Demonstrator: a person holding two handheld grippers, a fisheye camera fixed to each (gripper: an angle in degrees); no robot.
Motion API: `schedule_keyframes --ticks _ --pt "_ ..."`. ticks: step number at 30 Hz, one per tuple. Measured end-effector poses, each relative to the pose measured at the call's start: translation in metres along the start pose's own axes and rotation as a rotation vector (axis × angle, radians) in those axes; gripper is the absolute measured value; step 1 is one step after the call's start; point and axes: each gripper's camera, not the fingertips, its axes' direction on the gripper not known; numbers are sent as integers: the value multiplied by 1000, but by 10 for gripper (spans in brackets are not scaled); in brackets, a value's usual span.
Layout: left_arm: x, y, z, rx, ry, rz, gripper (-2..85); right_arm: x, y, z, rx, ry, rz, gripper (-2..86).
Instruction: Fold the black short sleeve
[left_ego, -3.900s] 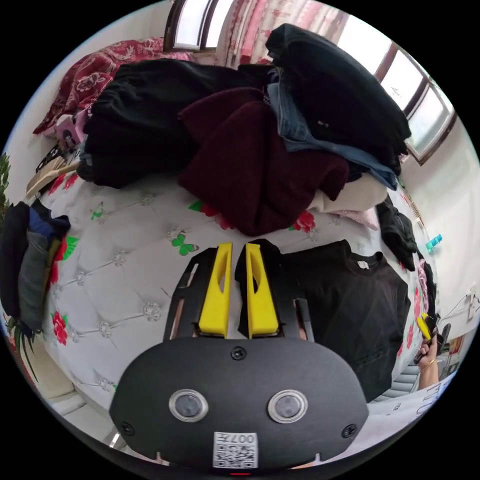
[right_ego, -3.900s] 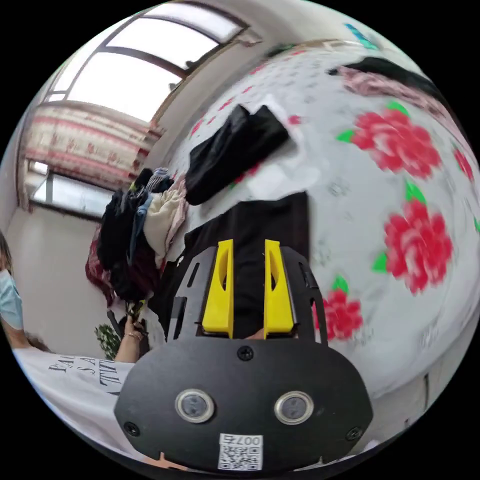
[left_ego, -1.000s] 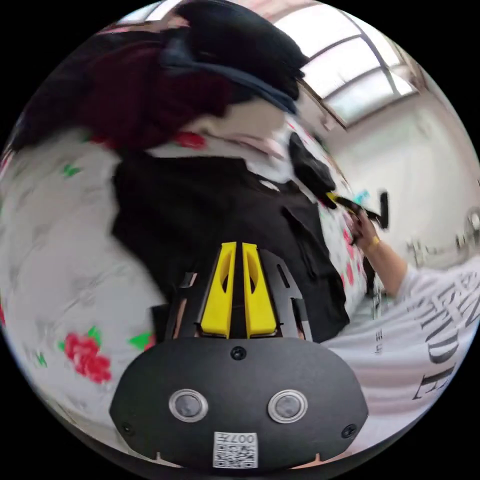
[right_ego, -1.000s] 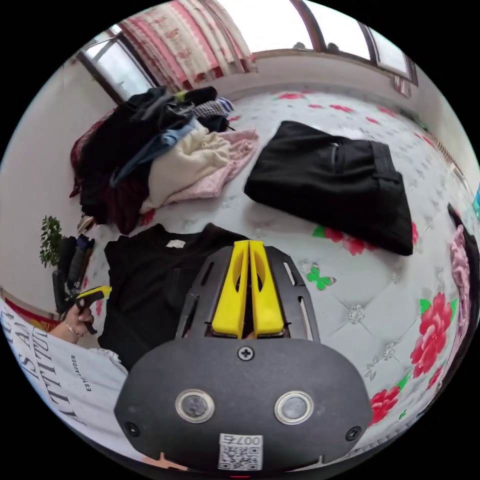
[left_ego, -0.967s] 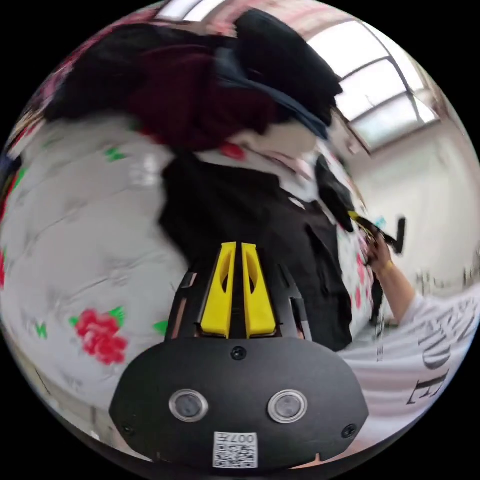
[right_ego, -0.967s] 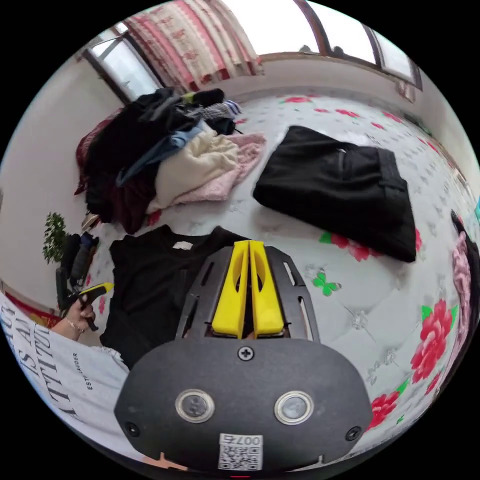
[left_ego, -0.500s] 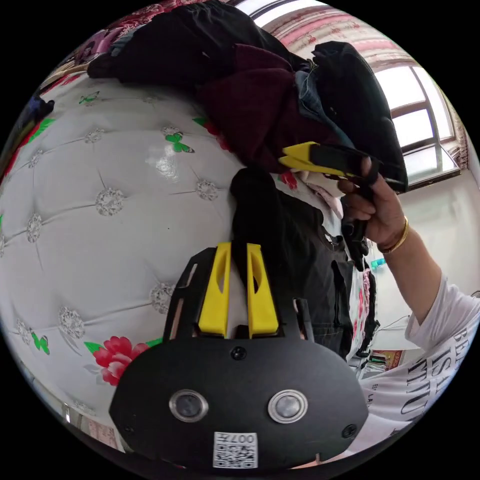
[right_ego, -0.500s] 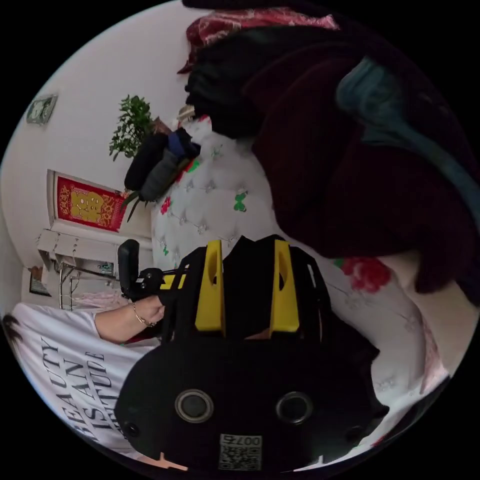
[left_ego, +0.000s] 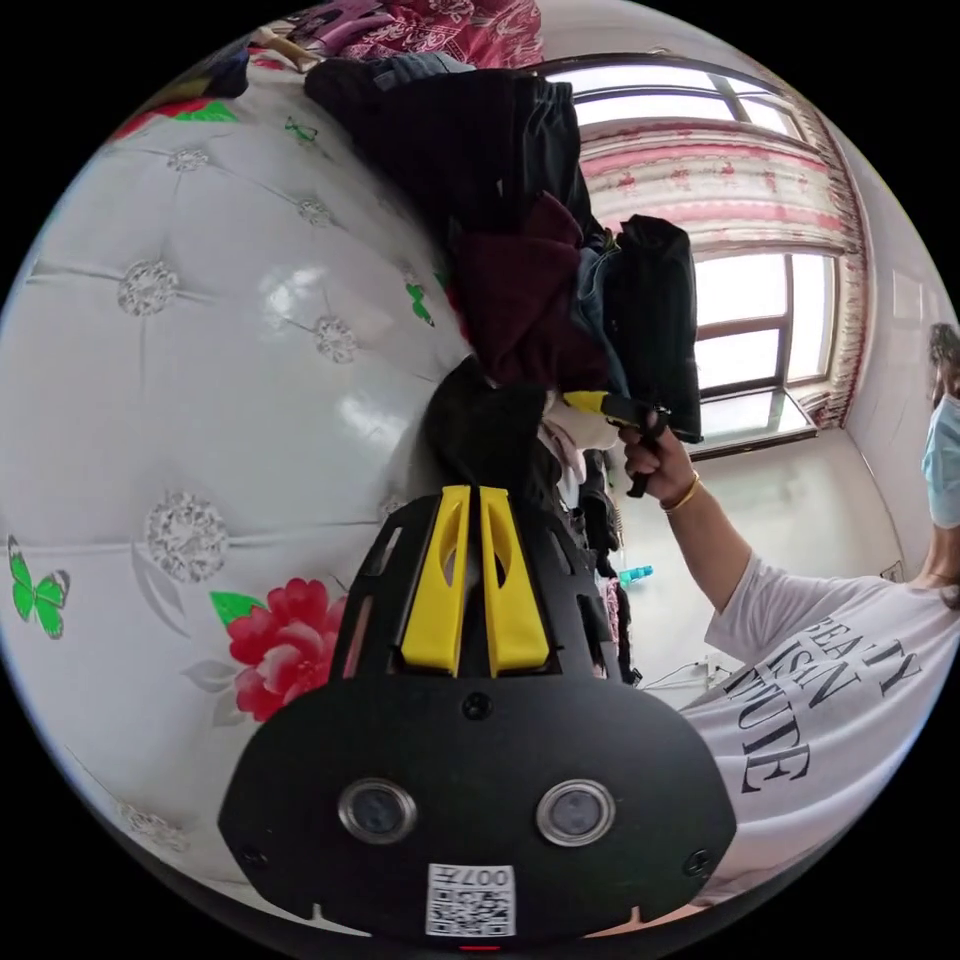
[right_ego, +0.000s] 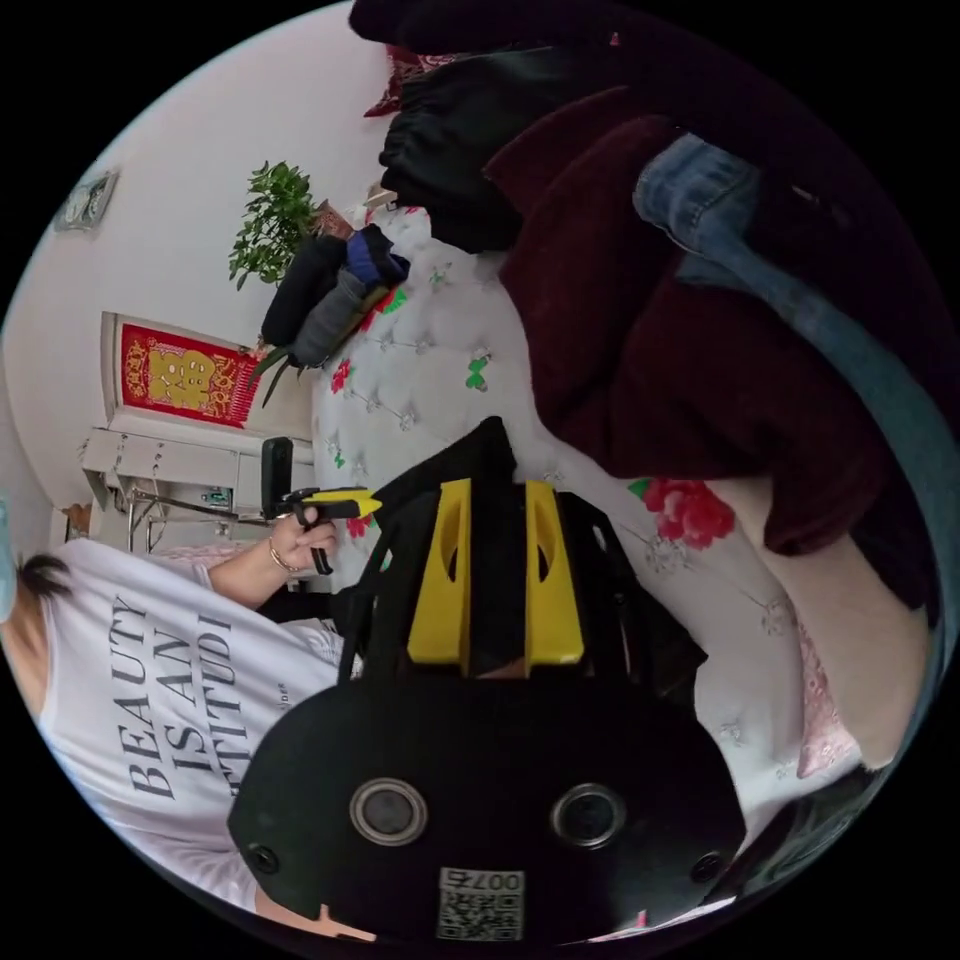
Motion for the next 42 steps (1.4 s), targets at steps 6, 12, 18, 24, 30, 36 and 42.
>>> schedule_keyframes --ticks 6,12,18,24,30,36,42 --pt "23 5 -22 1 10 31 -9 -25 -77 75 -168 72 -40 89" --pt "27 32 -49 13 23 20 -8 -24 -107 164 -344 305 -84 22" --pt "38 63 -62 18 34 45 -8 -49 -87 133 -245 240 -240 0" --pt "73 96 -69 38 58 160 -9 -56 -51 45 10 77 -313 -2" --pt "161 138 -48 -135 30 540 -8 -65 35 -8 3 171 -467 -2" --pt "207 194 35 -387 9 806 -6 -18 142 -35 -19 222 -308 -2" --pt "219 258 155 -675 -103 911 28 28 211 -18 -2 309 -111 0"
